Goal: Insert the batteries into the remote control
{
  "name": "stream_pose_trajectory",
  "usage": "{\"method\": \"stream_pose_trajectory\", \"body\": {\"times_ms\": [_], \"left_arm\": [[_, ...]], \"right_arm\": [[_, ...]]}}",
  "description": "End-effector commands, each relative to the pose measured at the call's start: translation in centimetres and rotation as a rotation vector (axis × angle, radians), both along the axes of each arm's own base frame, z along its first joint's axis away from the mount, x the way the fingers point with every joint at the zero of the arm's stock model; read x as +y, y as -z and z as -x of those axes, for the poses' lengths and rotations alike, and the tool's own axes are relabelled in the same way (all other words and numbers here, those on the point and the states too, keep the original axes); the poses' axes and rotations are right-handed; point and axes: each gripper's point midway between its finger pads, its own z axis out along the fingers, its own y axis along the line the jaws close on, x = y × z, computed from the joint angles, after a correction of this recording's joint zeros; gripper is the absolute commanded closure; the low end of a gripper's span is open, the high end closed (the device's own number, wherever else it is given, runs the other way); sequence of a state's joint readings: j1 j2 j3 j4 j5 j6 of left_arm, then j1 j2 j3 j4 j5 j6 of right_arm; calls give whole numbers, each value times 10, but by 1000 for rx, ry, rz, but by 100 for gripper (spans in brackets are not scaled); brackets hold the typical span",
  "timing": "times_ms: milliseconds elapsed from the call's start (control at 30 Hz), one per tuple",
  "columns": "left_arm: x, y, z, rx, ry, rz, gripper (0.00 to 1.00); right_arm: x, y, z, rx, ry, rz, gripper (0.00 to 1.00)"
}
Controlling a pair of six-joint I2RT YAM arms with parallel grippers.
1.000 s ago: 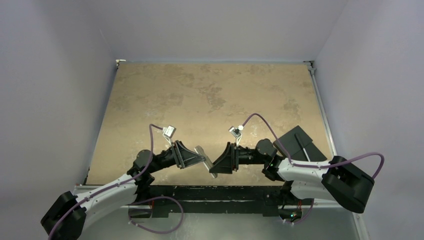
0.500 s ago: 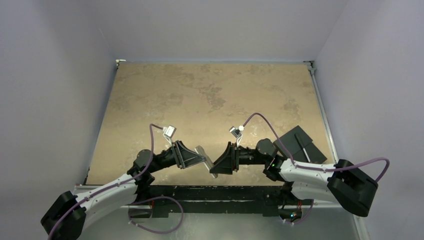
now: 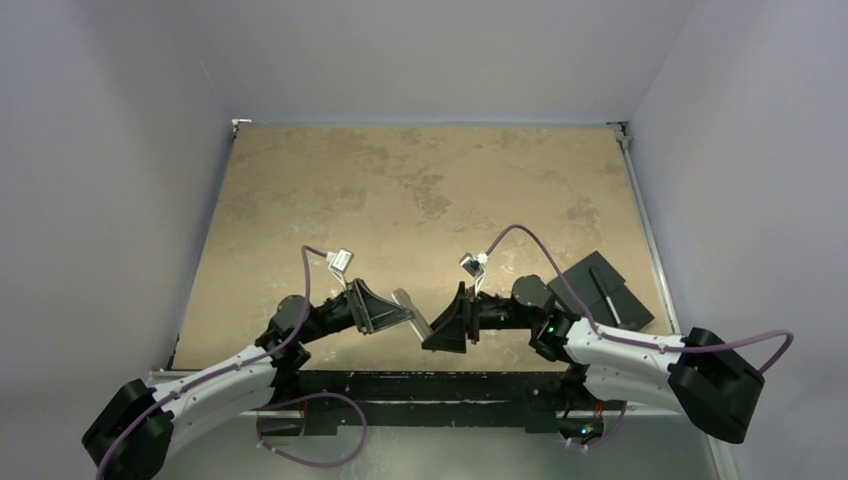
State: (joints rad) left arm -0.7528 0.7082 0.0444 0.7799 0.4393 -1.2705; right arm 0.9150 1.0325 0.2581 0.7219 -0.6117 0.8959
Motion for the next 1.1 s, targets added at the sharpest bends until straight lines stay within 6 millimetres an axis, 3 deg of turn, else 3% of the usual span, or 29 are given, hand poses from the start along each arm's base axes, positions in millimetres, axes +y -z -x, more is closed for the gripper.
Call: {"method": "stream_pose_trajectory", "body": {"times_ms": [0, 67, 333, 567, 900, 1067], "left_arm": [[-2, -31, -7, -85, -21, 56, 100], [-3, -30, -8, -84, -23, 49, 100], [-5, -16, -16, -65, -43, -35, 100], [-4, 15, -31, -15, -95, -249, 100], [-3, 30, -47, -2, -106, -484, 100], [2, 50, -56, 37, -110, -659, 100]], "right_arm": [[2, -16, -7, -72, 13, -21, 5], [1, -15, -8, -79, 17, -13, 1], [-6, -10, -19, -117, 77, 56, 1], [-16, -8, -36, -175, 174, 139, 1], [-34, -1, -60, -201, 334, 253, 1], [-49, 6, -73, -212, 424, 340, 1]]}}
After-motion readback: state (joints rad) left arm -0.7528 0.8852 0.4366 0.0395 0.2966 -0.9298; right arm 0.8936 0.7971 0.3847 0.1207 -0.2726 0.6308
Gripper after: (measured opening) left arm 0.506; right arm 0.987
